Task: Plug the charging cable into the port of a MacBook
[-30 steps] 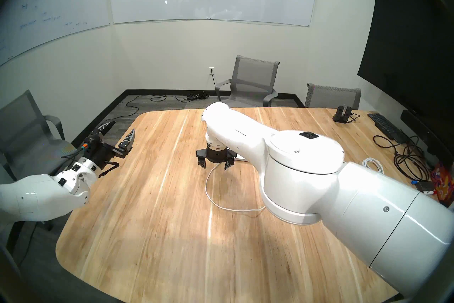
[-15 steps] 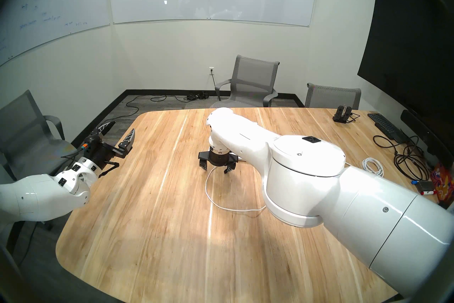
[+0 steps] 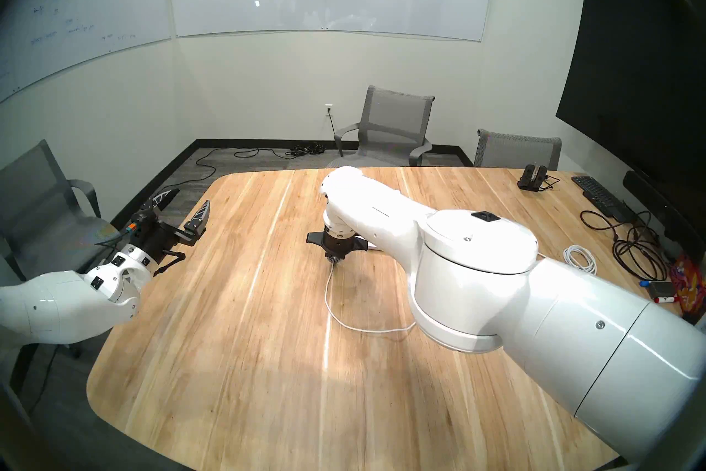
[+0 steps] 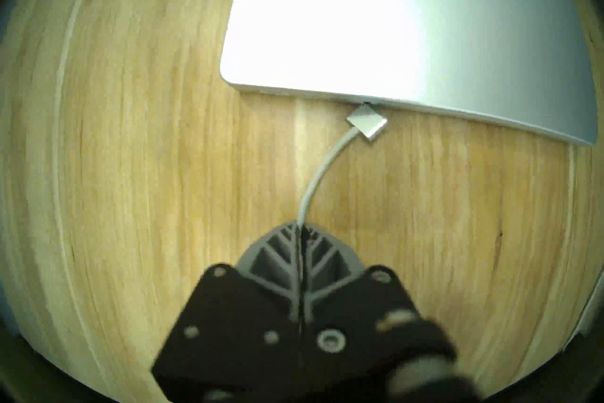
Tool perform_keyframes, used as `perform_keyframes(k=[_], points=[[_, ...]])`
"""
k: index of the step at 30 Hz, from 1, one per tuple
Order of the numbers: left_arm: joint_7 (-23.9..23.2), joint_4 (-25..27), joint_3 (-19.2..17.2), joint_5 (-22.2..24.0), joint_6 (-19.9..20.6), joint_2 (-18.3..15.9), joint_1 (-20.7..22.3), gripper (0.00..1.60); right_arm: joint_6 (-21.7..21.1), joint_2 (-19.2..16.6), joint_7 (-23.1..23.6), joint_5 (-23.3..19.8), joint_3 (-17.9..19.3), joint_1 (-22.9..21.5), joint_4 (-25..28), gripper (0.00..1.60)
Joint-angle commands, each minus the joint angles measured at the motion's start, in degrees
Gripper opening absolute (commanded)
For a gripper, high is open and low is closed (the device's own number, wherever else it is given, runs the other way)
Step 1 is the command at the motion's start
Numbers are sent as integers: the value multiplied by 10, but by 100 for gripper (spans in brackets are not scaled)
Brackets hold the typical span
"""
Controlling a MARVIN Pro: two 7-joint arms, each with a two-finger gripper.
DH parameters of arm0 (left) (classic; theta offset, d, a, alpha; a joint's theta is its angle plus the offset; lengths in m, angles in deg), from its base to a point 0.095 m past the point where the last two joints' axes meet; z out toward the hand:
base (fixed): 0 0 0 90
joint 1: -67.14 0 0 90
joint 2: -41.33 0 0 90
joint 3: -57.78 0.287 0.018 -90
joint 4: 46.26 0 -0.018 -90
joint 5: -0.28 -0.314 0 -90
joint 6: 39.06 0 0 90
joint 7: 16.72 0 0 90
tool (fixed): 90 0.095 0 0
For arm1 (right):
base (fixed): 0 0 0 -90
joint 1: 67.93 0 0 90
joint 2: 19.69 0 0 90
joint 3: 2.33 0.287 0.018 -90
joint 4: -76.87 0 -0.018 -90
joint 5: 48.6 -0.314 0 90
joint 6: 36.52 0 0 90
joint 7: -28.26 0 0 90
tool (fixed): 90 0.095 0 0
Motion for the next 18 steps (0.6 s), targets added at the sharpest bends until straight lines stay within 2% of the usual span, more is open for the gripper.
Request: perform_keyframes(k=[1,10,14,18], points=[[0,1,-7,0,-3,-1,9,160,7,6,-1,9,-7,-4,4,0],[0,1,-7,0,-3,-1,9,160,1,4,12,10,-2,-6,7,0],[0,1,-7,0,-3,-1,9,160,-24,7,8,8,0,-8,9,0],[1,1,-8,0,-4,-1,9,160,-66,20,-23,4,4,-21,1,0]])
